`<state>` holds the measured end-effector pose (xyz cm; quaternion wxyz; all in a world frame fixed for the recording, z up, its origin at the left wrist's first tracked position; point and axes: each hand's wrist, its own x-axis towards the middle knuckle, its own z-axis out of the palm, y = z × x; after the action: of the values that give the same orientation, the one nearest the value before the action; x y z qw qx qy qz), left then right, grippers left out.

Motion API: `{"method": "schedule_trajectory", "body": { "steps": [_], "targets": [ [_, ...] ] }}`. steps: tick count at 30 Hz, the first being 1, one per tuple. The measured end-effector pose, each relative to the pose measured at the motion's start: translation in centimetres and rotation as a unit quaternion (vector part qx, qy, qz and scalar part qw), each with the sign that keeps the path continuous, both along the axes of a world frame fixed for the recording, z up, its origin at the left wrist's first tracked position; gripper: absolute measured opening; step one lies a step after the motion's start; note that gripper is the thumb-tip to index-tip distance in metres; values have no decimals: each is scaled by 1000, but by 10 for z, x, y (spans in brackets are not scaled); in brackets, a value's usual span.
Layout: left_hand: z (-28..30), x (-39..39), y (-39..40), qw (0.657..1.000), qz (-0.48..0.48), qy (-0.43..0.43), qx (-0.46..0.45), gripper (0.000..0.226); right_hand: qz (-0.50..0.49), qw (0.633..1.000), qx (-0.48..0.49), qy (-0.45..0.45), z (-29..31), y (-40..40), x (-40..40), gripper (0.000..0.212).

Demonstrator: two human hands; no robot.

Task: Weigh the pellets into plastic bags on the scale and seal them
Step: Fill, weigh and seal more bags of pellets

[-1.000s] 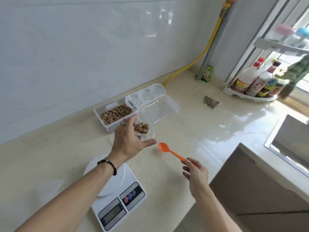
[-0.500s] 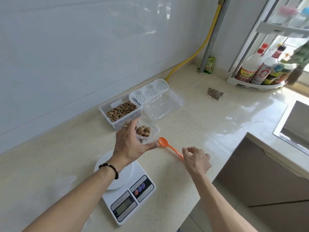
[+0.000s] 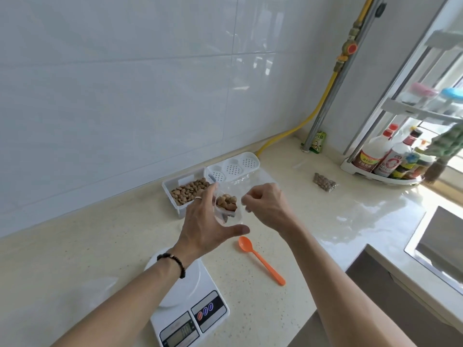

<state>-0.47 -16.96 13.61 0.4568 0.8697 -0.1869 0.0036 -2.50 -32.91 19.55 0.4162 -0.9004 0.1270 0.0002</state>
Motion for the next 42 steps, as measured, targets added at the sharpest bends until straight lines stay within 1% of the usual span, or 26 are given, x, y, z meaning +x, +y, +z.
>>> {"method": "schedule_trajectory", "body": {
  "steps": [3,7,11,12,14,16,18,19,20,22,24,25,26,27,29,30,32,34,36,39,42],
  "targets": [
    [4,1,5,1000,6,7,-19,136,9,999,-29,-21,10,4,4,18],
    [9,2,14,999,3,27,-33,135,30,999,-33,-31,22,13,5,19],
    [9,3,26,998,2,35,-58,128,51,996,-48,-53,28,20,8,19],
    [9,3,30,997,-1,34,-64,121,58,995,-49,-58,29,22,8,19],
    [9,2,36,995,-9,45,-89,100,71,994,-47,-66,28,26,9,20],
    [10,2,43,989,-18,87,-120,75,82,993,-29,-77,26,28,10,21],
    [5,5,52,986,-18,126,-108,45,85,992,-5,-96,25,31,11,21],
    [1,7,58,988,-12,129,-89,26,84,991,9,-102,26,32,11,20],
    [-3,7,63,989,-4,127,-80,14,87,990,27,-104,26,33,10,20],
    [-9,6,72,989,7,120,-83,17,116,988,56,-85,23,35,8,23],
    [-11,4,78,989,14,118,-89,19,147,988,20,-54,14,38,7,28],
    [-11,2,80,988,18,121,-92,19,146,988,2,-44,8,39,7,22],
    [-12,1,83,986,21,131,-97,18,136,990,11,-39,1,40,8,12],
    [-14,1,86,984,22,148,-101,15,120,991,33,-40,-6,42,8,9],
    [-22,1,96,977,6,193,-93,10,74,992,101,-32,-22,43,7,15],
    [-28,1,102,973,-11,218,-73,11,50,988,142,-22,-32,43,6,15],
    [-44,-2,114,967,-33,252,0,12,11,979,206,3,-53,45,3,14],
    [-61,-4,126,968,-19,243,54,13,-18,970,240,34,-77,47,1,12],
    [-76,-3,134,973,16,219,67,10,-49,966,246,60,-98,50,-1,11],
    [-90,5,136,979,55,186,69,3,-96,968,214,86,-124,51,1,11],
    [-101,12,131,983,83,140,88,6,-107,976,157,110,-147,45,7,10]
  ]
}}
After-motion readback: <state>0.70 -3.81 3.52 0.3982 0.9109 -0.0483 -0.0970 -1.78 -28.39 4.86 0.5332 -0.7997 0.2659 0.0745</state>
